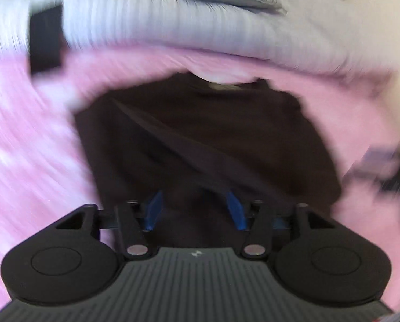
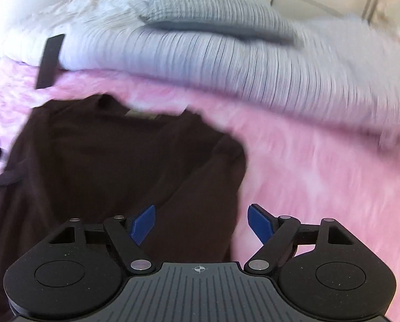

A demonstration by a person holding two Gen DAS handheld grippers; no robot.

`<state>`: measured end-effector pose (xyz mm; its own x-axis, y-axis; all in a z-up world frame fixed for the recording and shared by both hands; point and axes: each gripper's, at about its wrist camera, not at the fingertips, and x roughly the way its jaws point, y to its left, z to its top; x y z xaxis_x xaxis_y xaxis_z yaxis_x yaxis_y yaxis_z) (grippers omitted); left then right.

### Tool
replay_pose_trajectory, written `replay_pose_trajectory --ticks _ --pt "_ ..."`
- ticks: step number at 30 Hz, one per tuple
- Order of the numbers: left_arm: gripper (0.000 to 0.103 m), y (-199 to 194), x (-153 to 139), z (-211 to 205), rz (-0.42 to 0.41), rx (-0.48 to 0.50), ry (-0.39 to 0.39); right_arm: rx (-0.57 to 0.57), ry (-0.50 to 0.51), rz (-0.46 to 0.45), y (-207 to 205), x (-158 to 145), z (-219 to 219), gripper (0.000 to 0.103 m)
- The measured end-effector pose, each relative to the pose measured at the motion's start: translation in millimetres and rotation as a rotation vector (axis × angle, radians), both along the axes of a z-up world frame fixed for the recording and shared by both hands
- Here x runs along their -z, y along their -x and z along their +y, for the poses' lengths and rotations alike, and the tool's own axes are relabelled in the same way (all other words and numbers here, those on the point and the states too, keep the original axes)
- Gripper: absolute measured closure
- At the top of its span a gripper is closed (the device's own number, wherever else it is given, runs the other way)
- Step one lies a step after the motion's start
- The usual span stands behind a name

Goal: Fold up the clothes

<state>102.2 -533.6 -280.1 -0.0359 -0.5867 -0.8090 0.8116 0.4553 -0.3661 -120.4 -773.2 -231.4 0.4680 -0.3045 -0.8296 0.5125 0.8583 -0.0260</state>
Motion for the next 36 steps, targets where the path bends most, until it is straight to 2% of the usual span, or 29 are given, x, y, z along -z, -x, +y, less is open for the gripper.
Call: replay_pose_trajectory --ticks 1,3,5,7,8,12,13,14,15,16,17,19,22,25,26,28,30,31,32,33,34,35,36 --pt "0.044 8 5 -4 0.080 -0.017 0.030 0.016 -0.044 -0.012 9 -1 13 0.024" --pt "0.044 22 20 -15 0.173 -0.057 0.066 0.033 -0.137 -0.037 23 1 38 0.024" --pt "0.046 22 37 -31 0.217 -0.074 0.048 0.047 -0.221 -0.063 30 9 57 0.024" --pt "0.073 22 53 -47 0.259 -0.092 0.030 0.066 -0.299 -0.086 35 18 72 0.024" --pt "0.103 17 46 -39 0.233 -0.093 0.030 0.082 -0.335 -0.095 35 23 78 0.024" --pt "0.103 -4 19 -10 0.131 -0.097 0.031 0.121 -0.435 -0.106 17 43 89 0.024" --pt "0.103 -9 12 -2 0.105 -0.098 0.032 0.134 -0.453 -0.095 11 48 90 0.028" --pt "0.103 -14 5 5 0.080 -0.099 0.032 0.151 -0.468 -0.082 6 52 88 0.055" --pt "0.103 -19 -2 12 0.054 -0.100 0.032 0.168 -0.485 -0.066 2 55 86 0.074" --pt "0.103 -25 -9 20 0.028 -0.102 0.032 0.173 -0.490 -0.056 2 52 82 0.087" --pt "0.103 -38 -23 35 -0.030 -0.117 0.019 0.172 -0.487 -0.050 2 47 78 0.092" --pt "0.103 -69 -50 65 -0.149 -0.153 -0.034 0.131 -0.418 -0.037 12 24 68 0.092" --pt "0.103 -112 -84 101 -0.318 -0.211 -0.129 0.065 -0.237 -0.002 39 -21 44 0.093" --pt "0.103 -140 -100 114 -0.455 -0.241 -0.231 0.078 -0.003 0.068 78 -51 2 0.093" --pt "0.103 -148 -104 116 -0.499 -0.248 -0.266 0.099 0.071 0.101 92 -53 -15 0.093" --pt "0.097 -154 -98 115 -0.552 -0.272 -0.331 0.164 0.220 0.194 109 -48 -55 0.093" --pt "0.080 -150 -90 115 -0.577 -0.290 -0.369 0.229 0.324 0.326 117 -30 -84 0.092" --pt "0.077 -145 -87 117 -0.584 -0.288 -0.377 0.253 0.345 0.389 118 -20 -93 0.091" --pt "0.074 -134 -83 120 -0.581 -0.268 -0.373 0.278 0.366 0.451 118 -10 -102 0.078" --pt "0.070 -122 -80 122 -0.580 -0.251 -0.375 0.285 0.376 0.465 117 -7 -98 0.070" --pt "0.069 -109 -78 125 -0.580 -0.234 -0.376 0.283 0.381 0.455 115 -6 -89 0.048" --pt "0.069 -96 -74 132 -0.568 -0.216 -0.377 0.275 0.380 0.428 114 -8 -74 0.034" --pt "0.069 -79 -65 138 -0.536 -0.186 -0.368 0.263 0.376 0.393 114 -10 -57 0.033"
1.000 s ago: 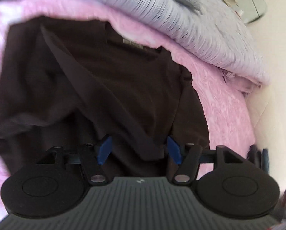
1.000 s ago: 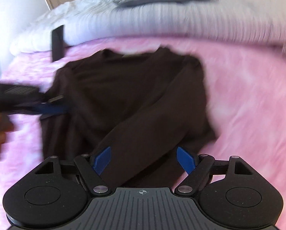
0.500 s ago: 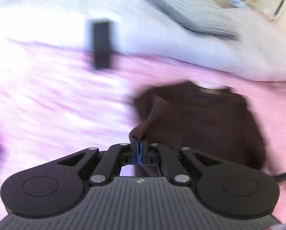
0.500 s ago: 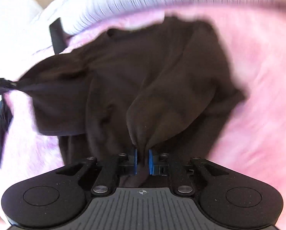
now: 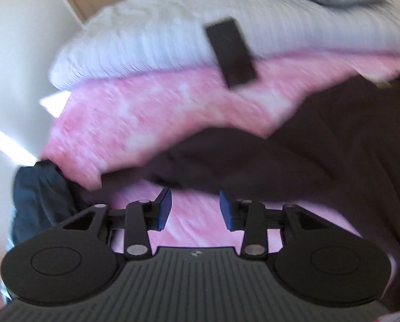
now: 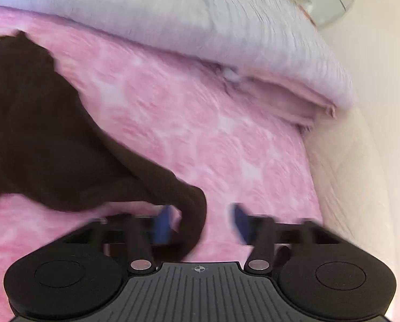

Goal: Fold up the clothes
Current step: 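Lay the brown shirt flat on the bed and open both grippers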

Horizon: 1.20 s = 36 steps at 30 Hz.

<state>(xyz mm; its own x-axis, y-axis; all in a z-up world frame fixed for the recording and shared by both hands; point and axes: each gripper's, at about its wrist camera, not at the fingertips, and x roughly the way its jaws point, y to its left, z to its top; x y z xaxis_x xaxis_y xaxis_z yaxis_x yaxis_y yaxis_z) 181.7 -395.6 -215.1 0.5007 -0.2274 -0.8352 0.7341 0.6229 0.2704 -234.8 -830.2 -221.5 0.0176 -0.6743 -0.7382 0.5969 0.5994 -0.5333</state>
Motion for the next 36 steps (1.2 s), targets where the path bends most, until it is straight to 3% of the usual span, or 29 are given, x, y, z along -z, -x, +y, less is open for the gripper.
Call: replay_pose_trajectory --ticks 2,4,7,11,14,17,20,21,27,29,31,33,34,35,36 --pt "0.066 37 8 17 0.124 0.052 0.055 -0.027 -0.063 -0.085 -2 -3 45 0.033" --pt "0.065 78 21 30 0.295 0.131 0.111 -0.063 -0.210 -0.195 -8 1 95 0.033" --pt "0.062 148 46 43 0.451 0.297 0.093 -0.116 -0.465 -0.326 -10 12 172 0.033" --pt "0.062 219 78 62 0.533 0.471 0.031 -0.177 -0.752 -0.410 -9 35 259 0.033" --pt "0.063 240 105 74 0.565 0.471 -0.029 -0.162 -0.850 -0.440 -7 55 298 0.033" --pt "0.069 248 117 83 0.564 0.394 -0.016 -0.145 -0.860 -0.456 -7 71 320 0.033" --pt "0.100 247 113 86 0.563 0.354 0.037 -0.162 -0.845 -0.461 -2 79 341 0.033" --pt "0.100 245 112 87 0.574 0.329 0.062 -0.140 -0.861 -0.492 2 84 342 0.033" --pt "0.101 226 66 115 0.436 0.277 0.176 0.079 -1.008 -0.773 26 118 327 0.034" --pt "0.101 217 48 130 0.365 0.234 0.172 0.139 -1.048 -0.855 33 127 322 0.034" --pt "0.101 211 36 144 0.310 0.195 0.151 0.129 -1.056 -0.883 32 131 319 0.034" --pt "0.101 206 27 157 0.264 0.160 0.122 0.096 -1.061 -0.880 25 135 318 0.048" --pt "0.101 205 25 162 0.249 0.148 0.110 0.090 -1.067 -0.856 21 137 317 0.079" --pt "0.101 206 22 165 0.238 0.140 0.101 0.097 -1.071 -0.827 22 137 313 0.096" --pt "0.101 207 20 168 0.226 0.133 0.092 0.110 -1.073 -0.800 24 136 310 0.098"
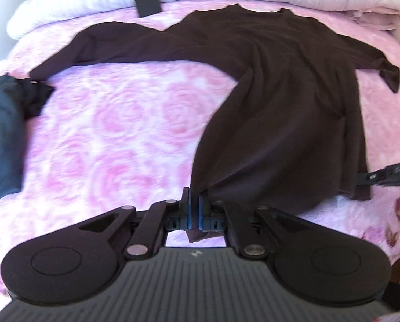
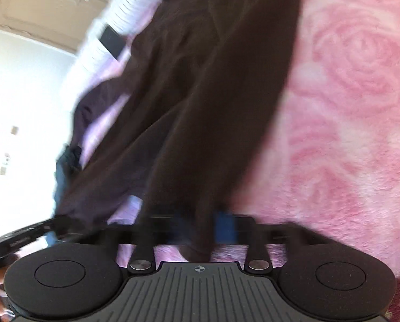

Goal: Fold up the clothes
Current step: 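Lay the brown shirt flat on the bed and open both grippers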

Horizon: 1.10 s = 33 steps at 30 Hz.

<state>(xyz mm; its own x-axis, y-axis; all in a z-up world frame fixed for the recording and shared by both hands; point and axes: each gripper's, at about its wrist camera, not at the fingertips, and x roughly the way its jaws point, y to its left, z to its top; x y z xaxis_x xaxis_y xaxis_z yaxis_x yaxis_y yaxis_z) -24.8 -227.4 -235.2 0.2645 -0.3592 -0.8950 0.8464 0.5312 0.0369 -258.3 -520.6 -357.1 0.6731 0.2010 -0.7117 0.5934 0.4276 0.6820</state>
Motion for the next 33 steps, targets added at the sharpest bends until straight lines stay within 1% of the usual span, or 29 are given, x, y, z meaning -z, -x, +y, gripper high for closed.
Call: replay_pose_trajectory --ticks 2,4,6,8,11,12,15,17,20,22,25,29,30,31,32,33 --pt "0.101 8 -7 2 -0.020 0.014 -0.014 -0.049 0.042 0.033 11 -18 -10 0.100" --pt "0.101 19 -15 1 -0.037 0.038 -0.025 -0.127 0.133 0.078 30 -44 -20 0.100" --pt "0.101 34 -21 2 0.000 0.058 -0.027 -0.192 0.228 0.148 58 -71 -32 0.100" --pt "0.101 55 -21 2 0.048 0.108 -0.046 -0.246 0.321 0.237 87 -91 -42 0.100" --pt "0.101 82 2 1 0.098 0.122 -0.084 -0.325 0.459 0.370 132 -120 -58 0.101" --pt "0.101 90 9 0 0.115 0.127 -0.096 -0.330 0.469 0.394 142 -124 -62 0.101" --pt "0.100 112 33 1 0.160 0.128 -0.137 -0.339 0.446 0.411 154 -114 -66 0.100" --pt "0.100 119 45 4 0.155 0.126 -0.166 -0.372 0.445 0.415 152 -103 -59 0.100" --pt "0.099 119 46 7 0.150 0.096 -0.164 -0.411 0.457 0.427 153 -87 -47 0.100" --pt "0.097 118 48 11 0.153 0.086 -0.180 -0.408 0.446 0.439 154 -78 -46 0.100" --pt "0.095 115 50 16 0.157 0.071 -0.205 -0.404 0.445 0.475 161 -74 -42 0.099" --pt "0.094 118 52 34 0.142 0.051 -0.258 -0.374 0.444 0.498 175 -78 -44 0.096" --pt "0.094 119 51 37 0.137 0.049 -0.265 -0.368 0.438 0.512 180 -77 -44 0.093" --pt "0.094 121 50 39 0.136 0.049 -0.267 -0.363 0.431 0.529 185 -76 -44 0.078" --pt "0.094 123 49 39 0.135 0.051 -0.267 -0.357 0.423 0.545 189 -75 -44 0.059" --pt "0.094 125 46 37 0.132 0.056 -0.262 -0.348 0.413 0.561 195 -73 -44 0.052"
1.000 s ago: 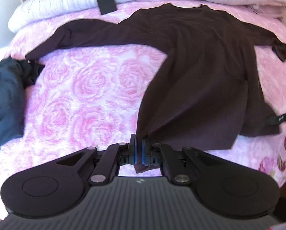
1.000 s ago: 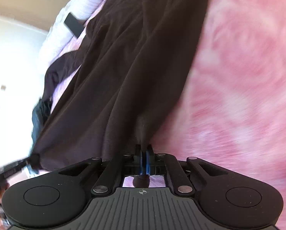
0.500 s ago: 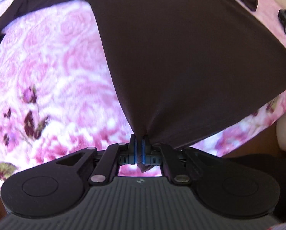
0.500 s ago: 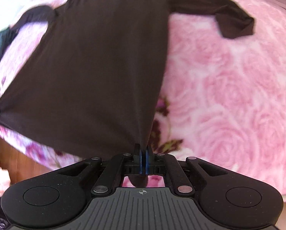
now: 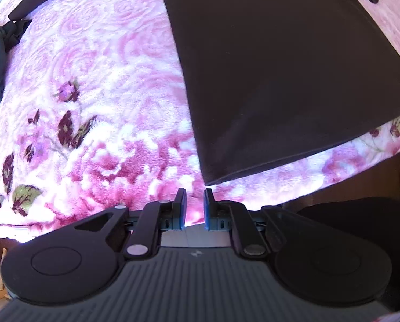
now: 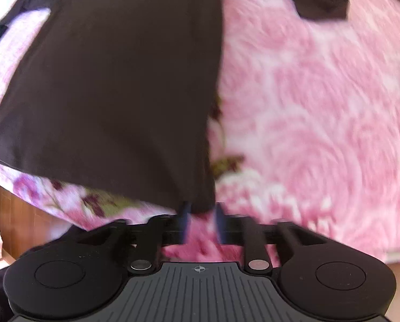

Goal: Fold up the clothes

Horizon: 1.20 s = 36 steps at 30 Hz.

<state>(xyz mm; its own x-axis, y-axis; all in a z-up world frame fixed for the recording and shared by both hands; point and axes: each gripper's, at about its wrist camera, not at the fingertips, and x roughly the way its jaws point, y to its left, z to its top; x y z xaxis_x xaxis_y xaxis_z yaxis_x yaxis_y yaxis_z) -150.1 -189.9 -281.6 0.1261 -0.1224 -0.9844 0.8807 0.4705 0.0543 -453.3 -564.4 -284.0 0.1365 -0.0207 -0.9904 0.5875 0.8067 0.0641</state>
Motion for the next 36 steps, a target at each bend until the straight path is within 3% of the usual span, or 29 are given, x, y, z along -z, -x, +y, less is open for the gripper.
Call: replay_pose_trajectory --ticks 3,9,12,17,20,24,30,36 --pt "0.091 10 -10 -12 0.000 0.039 0.032 0.068 -0.032 -0.025 12 1 -5 0.049" --pt "0.082 24 -19 -76 0.020 0.189 0.133 0.155 -0.058 -0.150 -3 11 -31 0.049" --pt "0.082 27 -9 -116 0.053 0.249 0.193 0.198 -0.071 -0.212 -10 16 -44 0.049" --pt "0.082 32 18 -166 0.084 0.344 0.193 0.270 -0.092 -0.316 -23 24 -66 0.049" --pt "0.082 33 36 -182 0.114 0.401 0.135 0.241 -0.096 -0.239 -41 37 -76 0.050" --pt "0.082 23 24 -192 0.128 0.399 0.146 0.192 -0.005 -0.174 -53 17 -84 0.049" --pt "0.079 27 -7 -247 0.072 0.415 0.219 0.386 0.094 -0.284 -40 -15 -168 0.049" --pt "0.077 54 -18 -297 0.035 0.345 0.247 0.475 0.196 -0.345 -49 3 -300 0.049"
